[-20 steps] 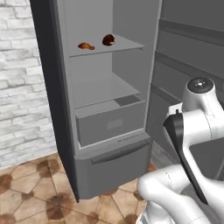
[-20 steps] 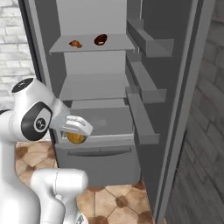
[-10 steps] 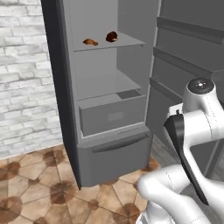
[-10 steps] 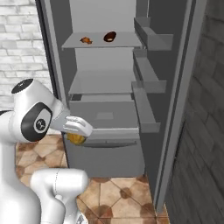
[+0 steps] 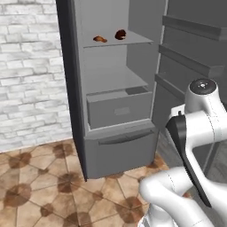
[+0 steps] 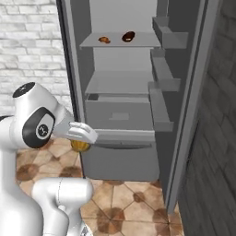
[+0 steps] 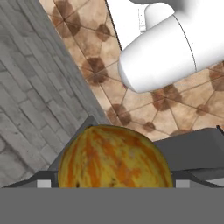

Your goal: Gather the squashs from the fridge and place them on a tray on the dining counter. Then gather the chicken drumstick and steak from the fridge and place them on the other tray.

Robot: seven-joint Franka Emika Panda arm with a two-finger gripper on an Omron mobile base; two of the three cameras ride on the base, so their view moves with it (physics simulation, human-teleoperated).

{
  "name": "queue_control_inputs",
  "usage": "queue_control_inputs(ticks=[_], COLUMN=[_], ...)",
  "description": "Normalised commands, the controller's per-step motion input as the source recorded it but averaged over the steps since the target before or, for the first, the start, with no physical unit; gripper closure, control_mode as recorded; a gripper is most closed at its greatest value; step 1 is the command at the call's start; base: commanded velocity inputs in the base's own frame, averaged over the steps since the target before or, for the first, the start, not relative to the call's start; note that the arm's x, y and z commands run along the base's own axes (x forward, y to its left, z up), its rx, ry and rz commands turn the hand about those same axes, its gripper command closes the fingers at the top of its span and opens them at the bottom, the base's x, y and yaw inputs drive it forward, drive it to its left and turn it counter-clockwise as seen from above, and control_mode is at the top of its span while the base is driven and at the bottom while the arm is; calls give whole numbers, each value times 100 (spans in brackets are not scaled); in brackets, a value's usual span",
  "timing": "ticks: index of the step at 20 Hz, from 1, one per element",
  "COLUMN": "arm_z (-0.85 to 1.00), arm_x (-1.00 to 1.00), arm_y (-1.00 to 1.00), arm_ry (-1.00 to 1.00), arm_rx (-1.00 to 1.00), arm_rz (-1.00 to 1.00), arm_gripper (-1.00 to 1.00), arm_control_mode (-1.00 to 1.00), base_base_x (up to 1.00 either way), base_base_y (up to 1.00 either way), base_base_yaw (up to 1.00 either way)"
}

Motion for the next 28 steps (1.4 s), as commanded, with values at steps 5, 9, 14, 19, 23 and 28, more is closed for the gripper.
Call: queue_control_inputs(ticks=[5, 9, 14, 19, 23, 28], arm_z=[0, 0, 0, 0, 0, 0], arm_x=[0, 0, 0, 0, 0, 0], arm_y=[0, 0, 0, 0, 0, 0], arm_ry=[0, 0, 0, 0, 0, 0], arm_rx=[0, 0, 0, 0, 0, 0], arm_rz=[0, 0, 0, 0, 0, 0], arm_gripper=[100, 100, 100, 100, 100, 100], arm_control_mode=[100, 100, 100, 100, 100, 100], base_base_x=[-63, -67, -79, -85, -76, -64], base_base_y=[-1, -3, -4, 0, 0, 9], base_base_yaw=[20, 21, 21, 22, 23, 29])
